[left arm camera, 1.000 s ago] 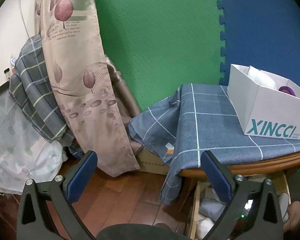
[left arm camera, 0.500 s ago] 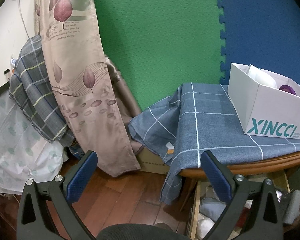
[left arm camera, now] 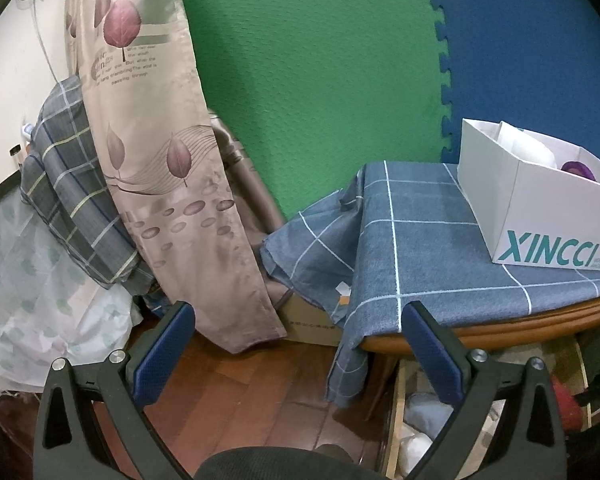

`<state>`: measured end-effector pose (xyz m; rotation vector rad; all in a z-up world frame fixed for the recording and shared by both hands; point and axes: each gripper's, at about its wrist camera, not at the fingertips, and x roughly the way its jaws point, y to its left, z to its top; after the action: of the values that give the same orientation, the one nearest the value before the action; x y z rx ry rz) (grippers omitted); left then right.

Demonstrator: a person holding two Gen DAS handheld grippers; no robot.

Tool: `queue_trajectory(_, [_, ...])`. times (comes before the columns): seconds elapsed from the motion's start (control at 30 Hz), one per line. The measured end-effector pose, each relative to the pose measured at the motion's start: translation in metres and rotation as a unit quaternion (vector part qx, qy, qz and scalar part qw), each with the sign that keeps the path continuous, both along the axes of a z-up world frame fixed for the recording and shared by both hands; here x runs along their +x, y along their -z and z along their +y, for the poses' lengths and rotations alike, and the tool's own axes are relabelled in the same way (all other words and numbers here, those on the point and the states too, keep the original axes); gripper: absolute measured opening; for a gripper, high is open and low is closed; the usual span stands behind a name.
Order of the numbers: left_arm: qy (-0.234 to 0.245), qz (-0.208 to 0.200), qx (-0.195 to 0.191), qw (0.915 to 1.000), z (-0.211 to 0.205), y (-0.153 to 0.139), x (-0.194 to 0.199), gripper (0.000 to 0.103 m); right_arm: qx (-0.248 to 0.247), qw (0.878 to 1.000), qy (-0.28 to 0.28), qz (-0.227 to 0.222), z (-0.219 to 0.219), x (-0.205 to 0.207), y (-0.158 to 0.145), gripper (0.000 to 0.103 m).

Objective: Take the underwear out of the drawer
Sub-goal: 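Lift the red sock with the right gripper and release it into the shoe box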

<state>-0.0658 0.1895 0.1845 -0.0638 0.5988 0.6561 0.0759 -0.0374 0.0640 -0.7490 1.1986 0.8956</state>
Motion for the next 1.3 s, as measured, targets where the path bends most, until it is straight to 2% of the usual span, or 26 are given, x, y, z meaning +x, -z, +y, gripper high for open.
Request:
queue_trajectory(0.23, [0.002,0.006,0.005,1.0,0.001,-0.001,-0.002,0.102,0.074,0.996,0.048,-0.008,-0.036,0.01,-0.039,0.043])
queue_trajectory(0.4, [0.005,0.012,0.011,0.9999,0.001,-0.002,-0.001,0.102,0.141,0.986,0.084,-0.025,-0.07,0.013,-0.11,0.043])
queue_trajectory(0.57, [0.008,0.011,0.011,0.9999,-0.001,-0.002,0.001,0.102,0.203,0.971,0.116,-0.052,-0.104,0.029,-0.181,0.043])
queue_trajectory(0.77, [0.008,0.01,0.009,0.9999,-0.001,-0.002,0.001,0.102,0.243,0.956,0.142,-0.082,-0.118,0.061,-0.235,0.043])
queue_trajectory(1.03, [0.009,0.009,0.008,0.9999,0.0,-0.002,0.001,0.102,0.225,0.95,0.173,-0.127,-0.107,0.156,-0.271,0.043])
queue_trajectory(1.17, [0.01,0.009,0.006,0.9999,0.0,-0.002,0.001,0.102,0.207,0.951,0.194,-0.12,-0.09,0.211,-0.26,0.043])
queue_trajectory(1.3, [0.01,0.008,0.006,0.9999,-0.001,-0.003,0.002,0.102,0.188,0.954,0.203,-0.116,-0.069,0.243,-0.242,0.043])
